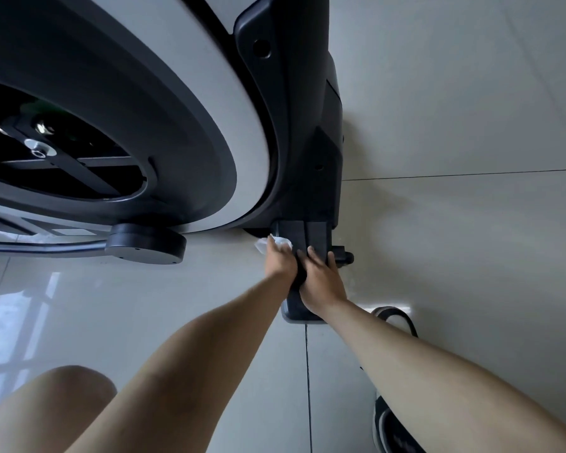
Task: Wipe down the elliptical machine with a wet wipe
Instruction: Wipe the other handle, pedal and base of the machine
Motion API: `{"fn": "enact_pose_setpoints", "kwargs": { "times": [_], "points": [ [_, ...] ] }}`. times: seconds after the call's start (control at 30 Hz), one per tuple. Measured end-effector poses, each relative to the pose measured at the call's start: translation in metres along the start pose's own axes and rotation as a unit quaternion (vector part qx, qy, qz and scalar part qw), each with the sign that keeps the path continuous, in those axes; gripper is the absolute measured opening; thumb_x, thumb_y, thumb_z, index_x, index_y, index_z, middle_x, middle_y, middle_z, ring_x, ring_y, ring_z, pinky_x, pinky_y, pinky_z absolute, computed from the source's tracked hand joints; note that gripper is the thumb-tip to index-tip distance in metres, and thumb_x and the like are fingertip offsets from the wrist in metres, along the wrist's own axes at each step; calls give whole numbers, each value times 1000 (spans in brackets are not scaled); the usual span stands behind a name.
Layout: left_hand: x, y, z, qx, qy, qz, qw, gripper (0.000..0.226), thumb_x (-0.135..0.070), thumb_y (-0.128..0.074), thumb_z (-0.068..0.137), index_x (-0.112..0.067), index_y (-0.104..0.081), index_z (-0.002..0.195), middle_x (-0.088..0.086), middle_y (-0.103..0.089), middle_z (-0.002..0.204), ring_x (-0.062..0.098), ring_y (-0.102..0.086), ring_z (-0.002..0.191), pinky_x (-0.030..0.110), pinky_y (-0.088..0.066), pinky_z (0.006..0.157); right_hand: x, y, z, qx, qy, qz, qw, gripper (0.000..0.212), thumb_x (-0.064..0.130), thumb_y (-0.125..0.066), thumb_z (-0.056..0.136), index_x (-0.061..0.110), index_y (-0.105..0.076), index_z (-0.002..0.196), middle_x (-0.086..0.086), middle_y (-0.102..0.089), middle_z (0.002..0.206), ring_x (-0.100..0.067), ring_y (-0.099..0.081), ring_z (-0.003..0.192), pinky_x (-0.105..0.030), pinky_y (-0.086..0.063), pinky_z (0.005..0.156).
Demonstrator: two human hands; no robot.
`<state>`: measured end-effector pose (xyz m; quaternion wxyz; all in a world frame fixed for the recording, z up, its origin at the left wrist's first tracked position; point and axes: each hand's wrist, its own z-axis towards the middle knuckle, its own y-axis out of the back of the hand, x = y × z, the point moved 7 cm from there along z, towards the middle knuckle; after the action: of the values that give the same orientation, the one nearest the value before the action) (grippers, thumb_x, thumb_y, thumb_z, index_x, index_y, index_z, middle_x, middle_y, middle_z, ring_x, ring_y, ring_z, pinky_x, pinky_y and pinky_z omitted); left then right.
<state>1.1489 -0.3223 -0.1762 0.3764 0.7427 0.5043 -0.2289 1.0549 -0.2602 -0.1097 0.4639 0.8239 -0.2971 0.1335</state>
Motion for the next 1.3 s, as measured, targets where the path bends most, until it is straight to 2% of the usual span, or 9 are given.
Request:
{"fn": "enact_pose_setpoints", "kwargs": {
  "times": [0.33,0.47,0.6,0.73,0.83,0.93,1.13,1.23,1.3],
  "points": [
    [63,-10,-46,0,103,-14,995,55,-43,-24,109,-34,-13,162,12,-46,154,33,-46,139,48,-35,117,-14,-18,9,-10,-36,60,997,75,-1,-34,97,31,-18,162,12,-3,171,-28,15,156,-37,-21,124],
    [71,-7,-61,-31,131,-38,990,39,-30,-31,105,-11,-54,129,12,-66,104,30,-63,92,42,-53,89,-17,-25,3,-22,-30,59,998,76,-3,-37,95,27,-19,162,10,-4,171,-26,12,157,-33,-22,122],
    [56,2,-71,-2,61,139,988,20,-7,-37,95,-8,-57,98,4,-53,91,13,-42,62,24,-33,50,-17,-34,-8,-26,-24,66,997,77,-6,-36,91,23,-23,162,8,-5,171,-24,9,157,-30,-20,120],
    [57,12,-78,84,6,345,935,22,5,-42,84,-17,-47,86,7,-62,87,23,-60,77,26,-47,56,-22,-31,-16,-85,-19,102,991,62,-1,-43,94,15,-41,153,-3,-34,161,-25,-21,152,-35,-29,118],
    [50,35,-70,58,-11,289,955,13,-14,-47,98,-12,-55,87,13,-69,92,31,-67,90,36,-54,72,-22,-28,-21,-131,-6,180,975,35,7,-52,96,20,-62,128,-1,-56,125,-17,-56,110,-31,-47,91],
    [14,46,-65,24,-91,199,975,36,-25,-41,103,-11,-47,70,10,-55,72,29,-50,78,36,-39,66,-18,-23,-22,-147,-14,296,944,8,16,-58,98,23,-62,102,4,-60,98,-9,-58,82,-24,-45,78],
    [-22,21,-60,89,-117,100,984,24,-12,-43,89,-11,-46,65,7,-48,72,20,-46,66,29,-42,56,-5,-26,-4,-75,-128,596,789,14,27,-54,105,20,-57,117,-5,-71,109,-16,-71,97,-31,-59,83],
    [-17,6,-57,120,-129,187,966,30,-14,-50,100,-9,-58,128,9,-56,117,28,-54,105,33,-50,88,-5,-35,5,-60,-192,659,725,16,21,-55,103,25,-64,116,-5,-74,110,-16,-71,100,-28,-56,78],
    [-19,1,-57,119,-162,283,938,67,-12,-52,100,-13,-23,160,13,-33,147,29,-41,130,35,-39,110,-3,-37,8,-50,-216,707,672,20,20,-53,104,21,-67,118,-7,-74,111,-17,-71,101,-27,-54,77]
  ]
}}
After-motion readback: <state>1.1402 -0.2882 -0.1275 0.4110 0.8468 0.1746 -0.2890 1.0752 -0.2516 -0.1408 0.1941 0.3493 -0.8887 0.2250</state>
